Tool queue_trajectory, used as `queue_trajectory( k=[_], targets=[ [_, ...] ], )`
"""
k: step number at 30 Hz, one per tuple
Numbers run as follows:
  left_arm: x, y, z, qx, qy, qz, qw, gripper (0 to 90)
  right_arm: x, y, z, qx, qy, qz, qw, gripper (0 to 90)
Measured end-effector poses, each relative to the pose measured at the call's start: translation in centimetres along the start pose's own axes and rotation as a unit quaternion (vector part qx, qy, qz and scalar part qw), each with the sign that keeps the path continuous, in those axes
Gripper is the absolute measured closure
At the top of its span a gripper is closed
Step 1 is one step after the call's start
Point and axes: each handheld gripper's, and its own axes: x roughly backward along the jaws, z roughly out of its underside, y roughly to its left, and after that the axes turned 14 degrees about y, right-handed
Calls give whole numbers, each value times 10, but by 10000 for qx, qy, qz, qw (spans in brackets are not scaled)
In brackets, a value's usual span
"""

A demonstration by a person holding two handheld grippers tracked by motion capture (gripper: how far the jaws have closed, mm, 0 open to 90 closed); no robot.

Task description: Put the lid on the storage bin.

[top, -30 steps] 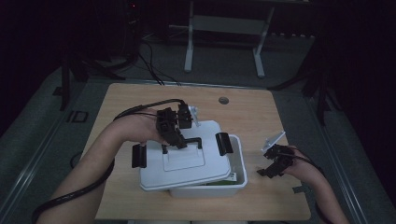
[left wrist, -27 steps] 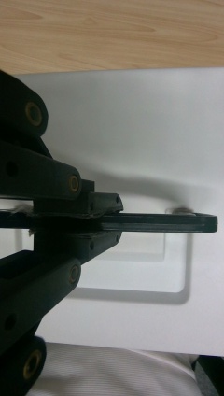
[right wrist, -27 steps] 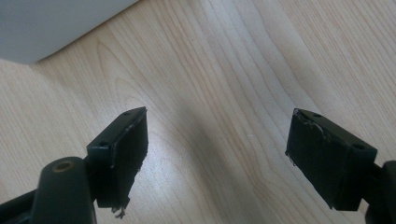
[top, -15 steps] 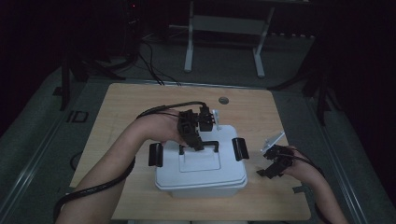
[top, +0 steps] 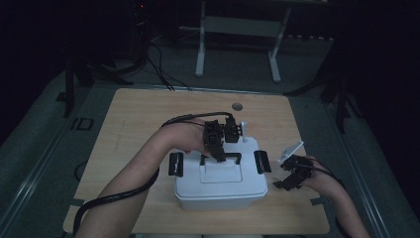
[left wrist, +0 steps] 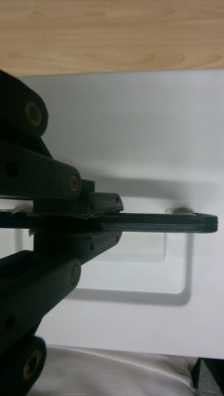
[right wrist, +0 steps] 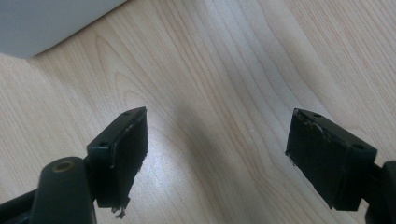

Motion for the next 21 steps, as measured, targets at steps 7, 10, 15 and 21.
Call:
queue_trajectory(
  k=[7, 10, 15, 21],
  targets=[
    [-8, 5, 3, 41, 49, 77, 10000, 837, -2, -1, 0, 15, 8, -13, 10000, 203],
    [-11, 5, 2, 38, 111, 61, 9999, 836, -2, 0, -1, 7, -10, -31, 10000, 203],
    [-13, 7, -1, 28, 114, 125, 9999, 836, -3, 1, -3, 37, 31, -34, 10000, 202],
    [-17, 10, -2, 33, 111, 105, 9999, 836, -4, 1, -2, 35, 54, -42, 10000, 203]
  ],
)
